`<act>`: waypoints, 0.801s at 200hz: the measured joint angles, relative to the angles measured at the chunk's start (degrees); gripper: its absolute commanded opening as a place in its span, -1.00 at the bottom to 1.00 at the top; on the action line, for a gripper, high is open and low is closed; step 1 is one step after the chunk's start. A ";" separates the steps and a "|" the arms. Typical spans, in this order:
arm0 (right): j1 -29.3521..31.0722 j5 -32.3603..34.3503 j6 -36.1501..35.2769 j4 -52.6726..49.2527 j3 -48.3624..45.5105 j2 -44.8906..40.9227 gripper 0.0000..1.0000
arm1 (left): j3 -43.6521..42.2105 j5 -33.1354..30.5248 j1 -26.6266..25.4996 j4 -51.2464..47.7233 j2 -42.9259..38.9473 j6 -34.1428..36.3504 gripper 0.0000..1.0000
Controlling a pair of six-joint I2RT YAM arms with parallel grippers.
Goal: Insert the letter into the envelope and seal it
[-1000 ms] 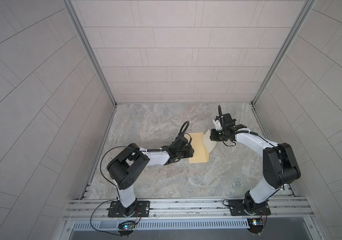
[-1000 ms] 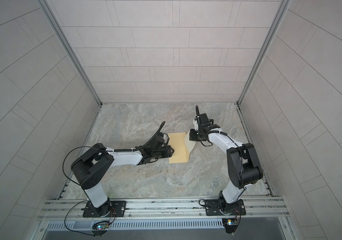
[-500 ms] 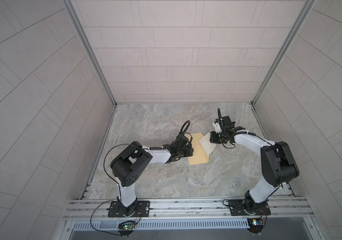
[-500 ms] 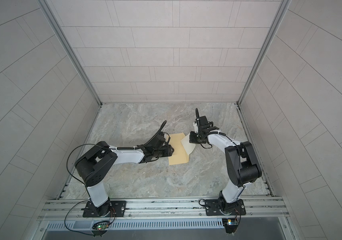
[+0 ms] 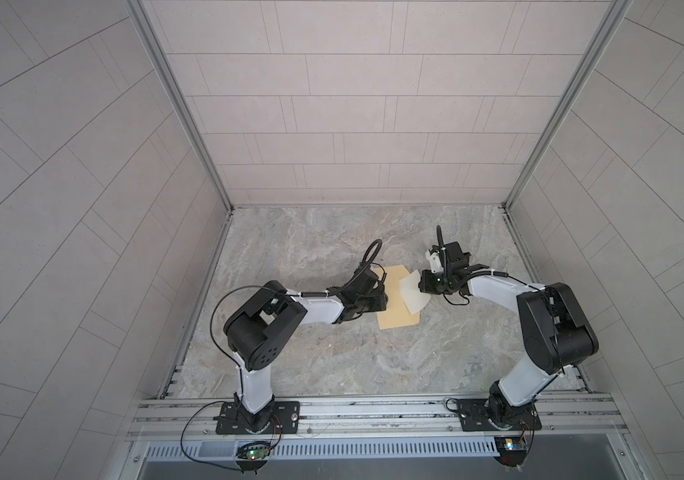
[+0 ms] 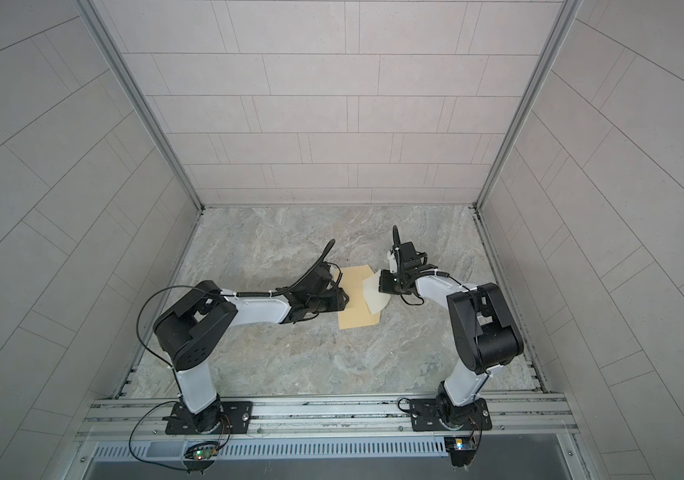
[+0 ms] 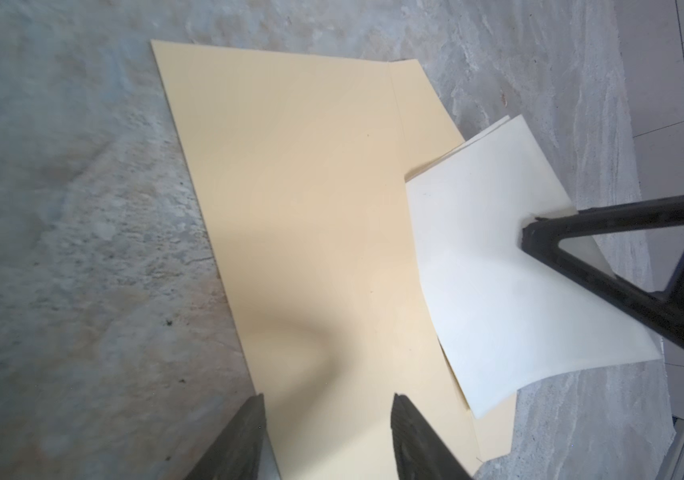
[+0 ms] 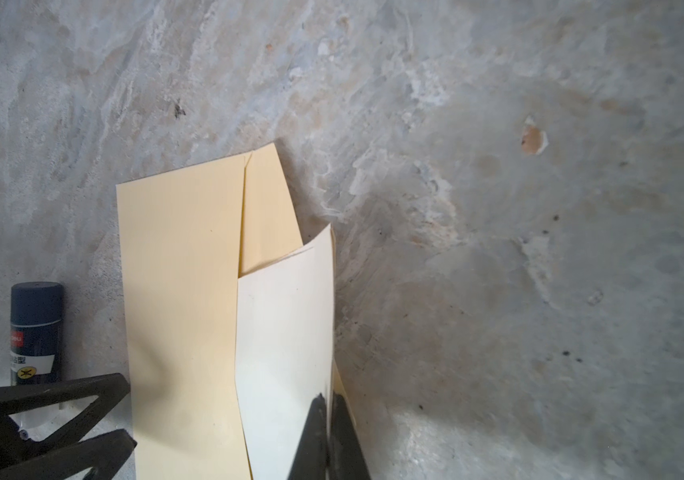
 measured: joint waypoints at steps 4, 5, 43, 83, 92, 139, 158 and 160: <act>0.00 -0.04 0.24 0.79 -0.50 -0.13 -1.00 | 0.00 0.00 0.00 0.00 0.00 0.00 0.10; 0.00 -0.02 0.26 0.90 -0.61 -0.15 -1.00 | 0.00 0.00 0.00 0.00 0.00 0.00 0.10; 0.00 -0.02 2.84 7.67 -5.27 -2.58 -1.00 | 0.00 0.00 0.00 0.00 0.02 0.00 0.09; 0.02 0.00 4.90 12.94 -7.63 -3.63 -1.00 | 0.00 0.04 0.00 0.00 0.04 0.00 0.09; 0.02 0.00 5.18 13.70 -7.80 -3.63 -1.00 | 0.00 0.07 0.00 0.02 0.07 0.00 0.08; 0.48 0.02 6.86 16.72 -8.59 -3.63 -1.00 | 0.17 0.31 0.00 0.28 0.33 -0.04 0.08; 0.83 0.09 7.50 17.68 -8.68 -3.41 -1.00 | 0.20 0.37 0.02 0.37 0.37 -0.09 0.08; 0.87 0.09 7.54 17.79 -8.68 -3.37 -1.00 | 0.20 0.39 0.02 0.39 0.39 -0.09 0.08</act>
